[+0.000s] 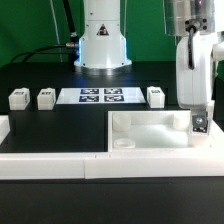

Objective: Assemble square table

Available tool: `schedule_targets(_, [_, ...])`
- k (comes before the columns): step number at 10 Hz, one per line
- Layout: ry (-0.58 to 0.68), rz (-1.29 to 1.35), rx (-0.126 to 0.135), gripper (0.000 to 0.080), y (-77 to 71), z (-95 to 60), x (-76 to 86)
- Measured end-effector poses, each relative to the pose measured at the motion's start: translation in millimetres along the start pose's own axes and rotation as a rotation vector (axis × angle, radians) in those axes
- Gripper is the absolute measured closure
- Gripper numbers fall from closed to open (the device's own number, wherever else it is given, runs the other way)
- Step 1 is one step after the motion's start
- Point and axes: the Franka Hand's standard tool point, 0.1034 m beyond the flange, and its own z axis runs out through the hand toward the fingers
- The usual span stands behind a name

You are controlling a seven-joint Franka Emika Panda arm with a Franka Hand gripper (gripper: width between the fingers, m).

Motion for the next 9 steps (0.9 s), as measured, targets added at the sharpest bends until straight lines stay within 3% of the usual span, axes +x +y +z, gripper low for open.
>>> schedule_targets(1, [-0.008,-0.015,0.010,0.0162,4.5,-7.2,-6.1])
schedule_targets(3, [-0.032,-0.050,0.019,0.0152,28.5,-36.8,-15.7])
schedule_targets(4, [-0.040,-0.062,0.021,0.0151,31.3,-44.8,-17.5])
schedule_targets(9, [-0.032,-0.072,0.013,0.0151,33.1,-37.6,-15.3])
